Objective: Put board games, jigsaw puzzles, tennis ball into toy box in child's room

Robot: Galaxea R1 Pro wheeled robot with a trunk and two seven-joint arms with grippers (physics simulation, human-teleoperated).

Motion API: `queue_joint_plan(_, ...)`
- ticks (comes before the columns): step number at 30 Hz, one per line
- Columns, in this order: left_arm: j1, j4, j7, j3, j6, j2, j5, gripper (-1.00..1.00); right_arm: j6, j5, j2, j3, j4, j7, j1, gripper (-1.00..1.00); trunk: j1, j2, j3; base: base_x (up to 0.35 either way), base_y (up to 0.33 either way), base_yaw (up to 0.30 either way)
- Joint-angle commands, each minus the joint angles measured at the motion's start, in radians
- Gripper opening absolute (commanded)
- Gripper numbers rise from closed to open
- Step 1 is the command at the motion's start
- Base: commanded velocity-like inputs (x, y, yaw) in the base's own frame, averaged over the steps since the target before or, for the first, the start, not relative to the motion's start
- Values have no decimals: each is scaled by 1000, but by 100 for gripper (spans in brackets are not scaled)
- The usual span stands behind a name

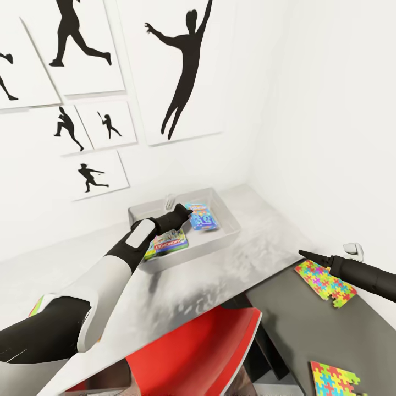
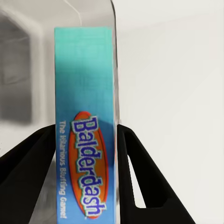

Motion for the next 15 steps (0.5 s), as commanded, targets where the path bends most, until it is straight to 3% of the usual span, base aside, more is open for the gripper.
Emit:
queue_joint_plan(1,-1,1,-2,-1,2,0,4,-100,4,5,0,-1,0,7,-1,100,0,-2,-3,0,0,0)
queue_joint_plan(15,-4,1,-1,-1,3,1,3,-100,4,5,0,-2,0,7,-1,100,0,-2,-19,0,0,0)
